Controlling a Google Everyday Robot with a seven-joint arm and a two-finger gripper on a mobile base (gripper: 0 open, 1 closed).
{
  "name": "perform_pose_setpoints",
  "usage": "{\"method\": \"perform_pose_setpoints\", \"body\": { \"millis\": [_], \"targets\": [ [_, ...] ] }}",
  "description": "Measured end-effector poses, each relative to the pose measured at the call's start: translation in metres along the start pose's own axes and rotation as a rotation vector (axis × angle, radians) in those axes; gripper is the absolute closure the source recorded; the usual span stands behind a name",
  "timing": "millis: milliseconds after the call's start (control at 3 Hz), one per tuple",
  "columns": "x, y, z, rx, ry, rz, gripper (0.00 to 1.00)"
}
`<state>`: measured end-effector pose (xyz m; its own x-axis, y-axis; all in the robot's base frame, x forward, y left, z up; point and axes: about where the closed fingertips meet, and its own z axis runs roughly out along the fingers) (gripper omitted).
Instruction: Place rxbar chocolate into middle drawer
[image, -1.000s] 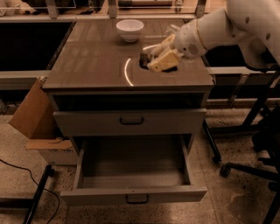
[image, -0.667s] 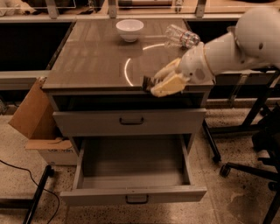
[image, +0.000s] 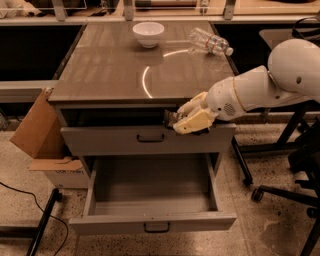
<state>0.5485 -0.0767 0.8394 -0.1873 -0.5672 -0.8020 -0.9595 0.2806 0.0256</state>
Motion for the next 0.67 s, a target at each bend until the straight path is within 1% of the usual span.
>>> {"method": "perform_pose_setpoints", "body": {
  "millis": [333, 667],
  "targets": [
    [0.030, 0.009, 0.026, -0.017, -0.066, 0.087, 1.00],
    [0.075, 0.022, 0.069, -0.043, -0.116, 0.202, 1.00]
  ]
}}
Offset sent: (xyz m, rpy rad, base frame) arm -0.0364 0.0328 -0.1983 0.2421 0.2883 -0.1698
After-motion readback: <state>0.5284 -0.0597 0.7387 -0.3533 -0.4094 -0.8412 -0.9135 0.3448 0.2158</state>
